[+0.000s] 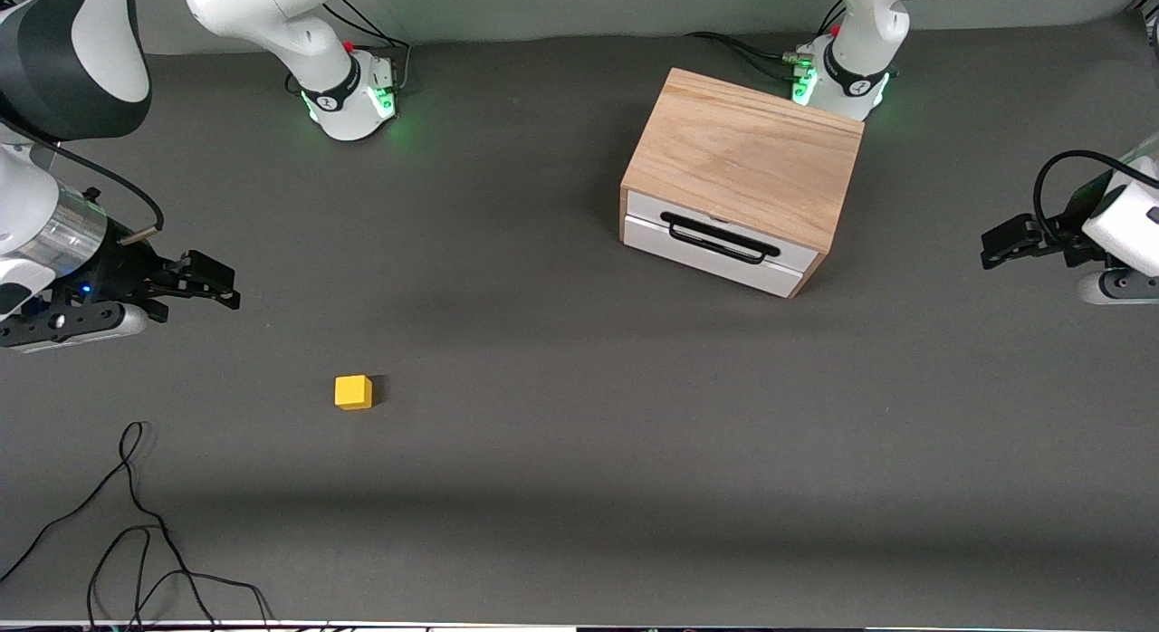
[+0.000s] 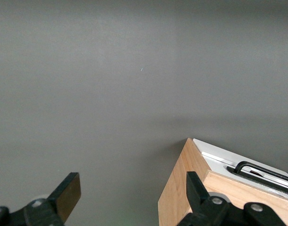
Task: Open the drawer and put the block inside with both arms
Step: 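Move the left gripper to the black drawer handle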
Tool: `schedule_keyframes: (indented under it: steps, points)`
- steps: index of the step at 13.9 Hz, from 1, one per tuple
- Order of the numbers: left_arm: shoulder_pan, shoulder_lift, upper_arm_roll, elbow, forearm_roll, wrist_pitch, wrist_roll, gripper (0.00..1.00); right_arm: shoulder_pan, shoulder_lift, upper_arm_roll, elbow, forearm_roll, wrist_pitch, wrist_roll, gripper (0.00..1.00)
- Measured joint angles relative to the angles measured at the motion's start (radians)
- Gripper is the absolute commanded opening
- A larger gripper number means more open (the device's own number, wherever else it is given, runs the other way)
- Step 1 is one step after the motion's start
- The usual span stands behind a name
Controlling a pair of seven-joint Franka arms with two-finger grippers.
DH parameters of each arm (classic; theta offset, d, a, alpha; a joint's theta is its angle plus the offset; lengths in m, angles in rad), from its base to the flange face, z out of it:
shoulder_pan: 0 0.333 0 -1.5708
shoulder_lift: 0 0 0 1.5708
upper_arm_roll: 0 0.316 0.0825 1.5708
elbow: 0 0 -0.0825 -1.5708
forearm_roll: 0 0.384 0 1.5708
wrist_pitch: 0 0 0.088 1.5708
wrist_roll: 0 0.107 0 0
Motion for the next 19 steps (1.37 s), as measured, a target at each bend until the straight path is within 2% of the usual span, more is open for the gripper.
schedule_keyframes:
  steps: [12, 15, 19]
  points:
    - [0.000, 0.000, 0.000, 0.000, -0.002, 0.000, -0.013, 1.00, -0.001, 0.000, -0.004, 0.001, 0.000, -0.011, 0.001, 1.00]
    - [-0.037, 0.000, -0.010, -0.001, -0.012, 0.000, -0.170, 1.00, -0.001, 0.002, -0.004, 0.001, 0.000, -0.014, 0.001, 1.00]
    - [-0.163, 0.006, -0.022, -0.002, -0.045, 0.004, -0.479, 1.00, 0.001, 0.004, -0.001, 0.002, 0.000, -0.014, 0.001, 1.00]
